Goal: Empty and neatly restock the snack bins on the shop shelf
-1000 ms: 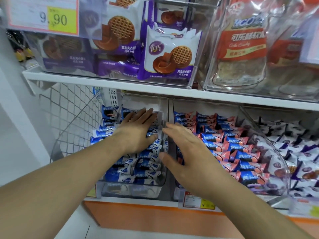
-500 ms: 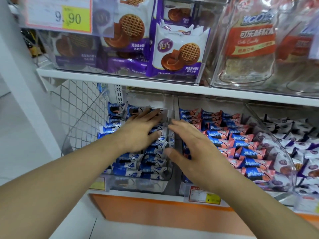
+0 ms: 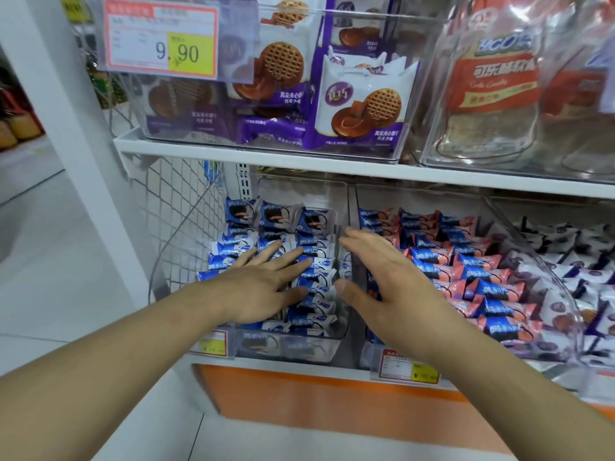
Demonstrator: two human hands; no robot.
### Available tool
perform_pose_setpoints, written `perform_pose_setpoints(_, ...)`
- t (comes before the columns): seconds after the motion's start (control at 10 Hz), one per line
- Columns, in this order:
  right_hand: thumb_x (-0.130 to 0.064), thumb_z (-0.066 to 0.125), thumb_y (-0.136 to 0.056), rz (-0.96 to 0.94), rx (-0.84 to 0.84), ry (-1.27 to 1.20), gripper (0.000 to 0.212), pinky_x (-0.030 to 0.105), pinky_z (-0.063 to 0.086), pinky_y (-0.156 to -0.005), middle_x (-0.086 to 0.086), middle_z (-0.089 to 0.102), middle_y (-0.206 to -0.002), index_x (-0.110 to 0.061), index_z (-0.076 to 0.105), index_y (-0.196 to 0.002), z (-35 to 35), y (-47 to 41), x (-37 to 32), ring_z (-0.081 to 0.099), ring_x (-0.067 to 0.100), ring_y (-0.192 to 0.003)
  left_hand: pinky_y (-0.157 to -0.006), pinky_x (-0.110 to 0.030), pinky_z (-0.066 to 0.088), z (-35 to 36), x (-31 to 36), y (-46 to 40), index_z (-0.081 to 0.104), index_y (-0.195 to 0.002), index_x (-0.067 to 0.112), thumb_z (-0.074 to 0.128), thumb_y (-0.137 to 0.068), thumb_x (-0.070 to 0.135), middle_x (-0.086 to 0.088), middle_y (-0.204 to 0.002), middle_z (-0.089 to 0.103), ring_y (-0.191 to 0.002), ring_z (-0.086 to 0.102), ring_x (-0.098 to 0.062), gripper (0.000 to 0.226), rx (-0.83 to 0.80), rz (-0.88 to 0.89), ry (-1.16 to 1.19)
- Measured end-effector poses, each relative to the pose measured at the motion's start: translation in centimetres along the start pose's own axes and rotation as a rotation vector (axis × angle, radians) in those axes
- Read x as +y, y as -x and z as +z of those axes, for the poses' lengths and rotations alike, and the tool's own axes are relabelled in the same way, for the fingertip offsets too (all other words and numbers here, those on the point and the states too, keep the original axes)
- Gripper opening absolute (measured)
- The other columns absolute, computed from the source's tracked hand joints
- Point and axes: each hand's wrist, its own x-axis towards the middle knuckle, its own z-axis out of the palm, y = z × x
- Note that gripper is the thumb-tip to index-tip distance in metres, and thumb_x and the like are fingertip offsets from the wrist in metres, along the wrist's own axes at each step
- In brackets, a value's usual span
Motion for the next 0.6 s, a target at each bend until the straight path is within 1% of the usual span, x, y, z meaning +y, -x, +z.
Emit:
perform_pose_setpoints(0.1, -0.057, 0.051, -0.102, -0.006, 0.005, 0.002, 0.067, 0.024, 0.011, -0.127, -0.03, 0.013, -0.168, -0.04, 0.026, -0.162, 0.1, -0.1, 0.2, 0.002, -0.007, -0.156, -0.126, -0.048, -0.015, 0.2, -0.3, 0.1, -0.012, -0.156, 0.059, 0.026, -0.104, 0.069, 0.031, -0.163, -0.024, -0.152, -0.031, -0.008, 0.066, -0.005, -0.008, -0.026)
perform_pose_setpoints(0.2, -0.056, 0.051, -0.102, 0.002, 0.0, 0.003, 0.068, 0.021, 0.008, -0.124, -0.03, 0.012, -0.168, -0.04, 0.026, -0.163, 0.1, -0.1, 0.1, 0.002, -0.008, -0.155, -0.126, -0.047, -0.016, 0.0, -0.6, 0.4, -0.015, -0.155, 0.06, 0.026, -0.099, 0.077, 0.028, -0.163, -0.027, -0.152, -0.031, -0.008, 0.071, 0.04, -0.037, -0.009)
perform_pose_setpoints(0.3, -0.057, 0.051, -0.102, 0.003, -0.005, 0.006, 0.068, 0.022, 0.008, -0.124, -0.03, 0.011, -0.169, -0.04, 0.024, -0.163, 0.0, -0.1, 0.0, 0.002, -0.007, -0.155, -0.126, -0.051, -0.014, 0.0, -1.4, 0.5, -0.019, -0.154, 0.06, 0.018, -0.09, 0.087, 0.022, -0.164, -0.031, -0.151, -0.035, -0.012, 0.079, 0.05, -0.119, 0.0)
perform_pose_setpoints(0.4, -0.057, 0.051, -0.102, 0.011, -0.011, 0.005, 0.068, 0.025, 0.009, -0.127, -0.03, 0.01, -0.169, -0.04, 0.024, -0.163, 0.0, -0.2, 0.0, 0.001, -0.007, -0.156, -0.126, -0.054, -0.013, 0.4, -1.9, 0.2, -0.019, -0.155, 0.058, 0.017, -0.087, 0.09, 0.019, -0.164, -0.031, -0.15, -0.036, -0.013, 0.083, -0.028, -0.166, 0.012)
perform_pose_setpoints(0.5, -0.057, 0.051, -0.103, 0.01, -0.01, -0.01, 0.068, 0.026, 0.009, -0.127, -0.03, 0.01, -0.169, -0.04, 0.024, -0.163, 0.0, -0.1, 0.1, 0.0, -0.007, -0.156, -0.127, -0.051, -0.012, 0.2, -1.8, 0.3, -0.016, -0.156, 0.058, 0.019, -0.088, 0.089, 0.019, -0.166, -0.026, -0.153, -0.032, -0.012, 0.083, 0.009, -0.145, 0.033)
perform_pose_setpoints(0.6, -0.057, 0.052, -0.102, 0.013, -0.01, -0.016, 0.069, 0.024, 0.009, -0.126, -0.03, 0.011, -0.169, -0.04, 0.024, -0.163, -0.3, -0.1, -0.3, 0.001, -0.007, -0.155, -0.129, -0.044, -0.009, -0.6, -1.4, 1.4, -0.011, -0.159, 0.054, 0.023, -0.092, 0.084, 0.021, -0.168, -0.018, -0.156, -0.021, -0.008, 0.081, 0.122, -0.114, 0.12)
